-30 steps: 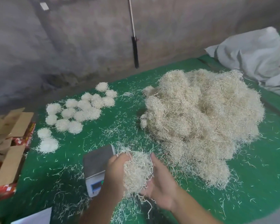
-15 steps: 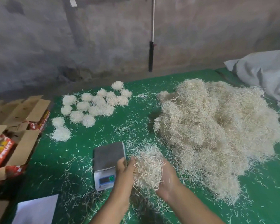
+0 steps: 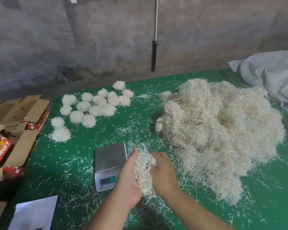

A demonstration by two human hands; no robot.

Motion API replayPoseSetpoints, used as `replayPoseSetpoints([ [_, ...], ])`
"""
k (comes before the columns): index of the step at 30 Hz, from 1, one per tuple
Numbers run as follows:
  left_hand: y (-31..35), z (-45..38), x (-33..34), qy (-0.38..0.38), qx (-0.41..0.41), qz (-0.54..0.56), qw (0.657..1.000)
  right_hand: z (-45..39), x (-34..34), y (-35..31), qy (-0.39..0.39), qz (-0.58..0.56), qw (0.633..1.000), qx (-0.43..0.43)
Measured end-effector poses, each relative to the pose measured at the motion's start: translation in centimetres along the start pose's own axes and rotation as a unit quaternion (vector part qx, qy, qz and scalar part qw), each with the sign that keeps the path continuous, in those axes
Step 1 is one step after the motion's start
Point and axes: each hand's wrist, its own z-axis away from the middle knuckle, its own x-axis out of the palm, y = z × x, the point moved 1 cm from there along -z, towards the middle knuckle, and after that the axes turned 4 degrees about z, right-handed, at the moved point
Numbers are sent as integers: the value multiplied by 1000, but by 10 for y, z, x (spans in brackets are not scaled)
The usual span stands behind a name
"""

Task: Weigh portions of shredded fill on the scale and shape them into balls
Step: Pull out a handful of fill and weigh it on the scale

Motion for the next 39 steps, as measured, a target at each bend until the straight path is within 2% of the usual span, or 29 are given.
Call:
replayPoseSetpoints([
  [2,-8,3,5,38,16,-31,999,4,0,-1,16,49,998,-37],
  [4,-15,5,8,73,36,-24,996,7,1,-8,7,24,999,-35],
  [6,-16,5,7,101,53,3,993,10,1,-14,-24,-47,999,-11],
  [8,-13,2,2,127,60,25,990,16,1,-20,-69,-188,979,36],
  [10,-6,-2,-4,135,68,47,987,24,1,-24,-114,-343,926,107],
  [14,9,3,-13,179,130,59,973,34,4,-20,-200,-495,813,232],
  [16,9,10,-11,180,182,5,967,38,8,-24,-249,-573,734,267],
  [18,1,14,-8,161,240,-101,952,41,10,-30,-279,-619,687,261],
  [19,-6,14,-6,127,267,-197,935,41,9,-34,-276,-630,683,247],
  [20,-16,12,-7,92,306,-324,891,39,7,-38,-259,-633,687,246],
  [21,-27,7,-11,74,339,-445,826,36,6,-39,-243,-635,689,251],
  [22,-35,2,-14,79,379,-543,745,34,4,-40,-234,-636,688,258],
  [23,-41,-2,-15,91,397,-596,692,32,3,-38,-231,-635,687,267],
  [24,-45,-3,-15,100,387,-619,676,32,2,-33,-228,-628,692,272],
  [26,-49,-2,-14,112,349,-611,702,31,0,-26,-210,-589,735,263],
  [28,-52,1,-13,117,358,-585,718,31,-1,-22,-190,-555,770,251],
  [30,-52,5,-12,106,367,-522,763,31,-4,-18,-154,-525,801,243],
  [32,-49,11,-9,73,338,-447,825,32,-4,-18,-131,-500,824,234],
  [35,-43,25,-4,11,209,-288,935,27,-12,-15,-121,-464,846,231],
  [36,-42,27,-5,-11,168,-226,959,23,-16,-14,-117,-465,849,222],
  [39,-38,30,-11,-45,68,-81,993,13,-36,-13,-103,-477,848,209],
])
